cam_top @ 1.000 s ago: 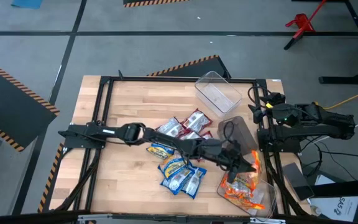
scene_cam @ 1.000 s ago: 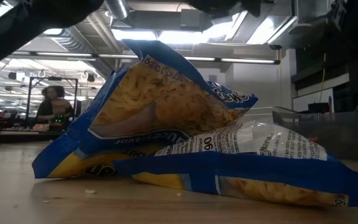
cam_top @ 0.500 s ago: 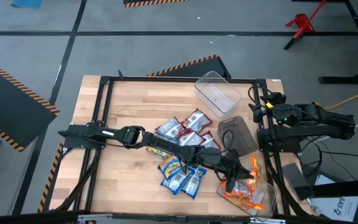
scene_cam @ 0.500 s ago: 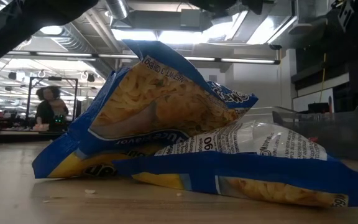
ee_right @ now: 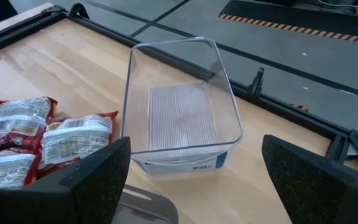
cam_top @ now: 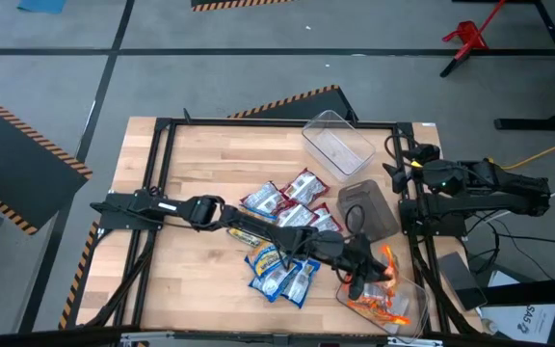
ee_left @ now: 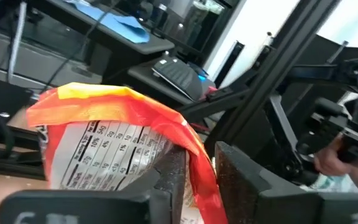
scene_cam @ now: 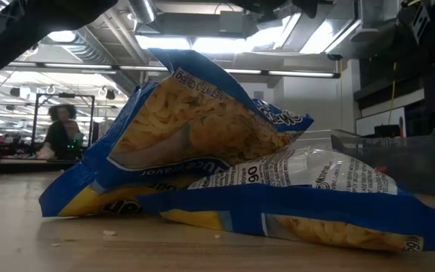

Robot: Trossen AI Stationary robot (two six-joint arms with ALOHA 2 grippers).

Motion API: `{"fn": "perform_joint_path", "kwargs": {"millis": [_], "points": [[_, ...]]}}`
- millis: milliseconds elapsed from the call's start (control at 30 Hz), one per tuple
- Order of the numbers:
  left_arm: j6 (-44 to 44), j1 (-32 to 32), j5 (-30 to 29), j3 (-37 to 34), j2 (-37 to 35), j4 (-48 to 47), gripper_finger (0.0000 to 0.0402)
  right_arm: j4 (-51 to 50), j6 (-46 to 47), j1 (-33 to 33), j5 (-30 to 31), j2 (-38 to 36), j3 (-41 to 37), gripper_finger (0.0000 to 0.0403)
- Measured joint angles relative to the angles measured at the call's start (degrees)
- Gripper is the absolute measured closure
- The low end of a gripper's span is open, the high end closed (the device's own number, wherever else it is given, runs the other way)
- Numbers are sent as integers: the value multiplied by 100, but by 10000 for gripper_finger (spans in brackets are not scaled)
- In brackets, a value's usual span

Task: Sort Maruchan noodles
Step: Put the orange bag into the bottom transparent bin, then put the blue bag into the top transparent bin

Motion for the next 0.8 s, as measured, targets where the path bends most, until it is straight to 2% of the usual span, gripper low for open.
{"fn": "perform_joint_path", "kwargs": {"millis": [233,367,500,633,700,800], "points": [[13,-40,277,0,0,-7,293,45,-85,0,0,0,0,52],[75,-13,725,0,0,-3,291,43,-86,0,-20,0,0,52],[-65,97,1434,-4,-84,1,293,23,-109,0,-133,0,0,52],[-1089,271,2212,10,-270,-221,293,23,-127,0,-153,-2,0,52],[-1662,367,2791,6,-337,-291,293,23,-127,0,-155,0,0,52],[-1967,472,3434,0,-388,-206,294,23,-127,0,-155,0,0,52]]}}
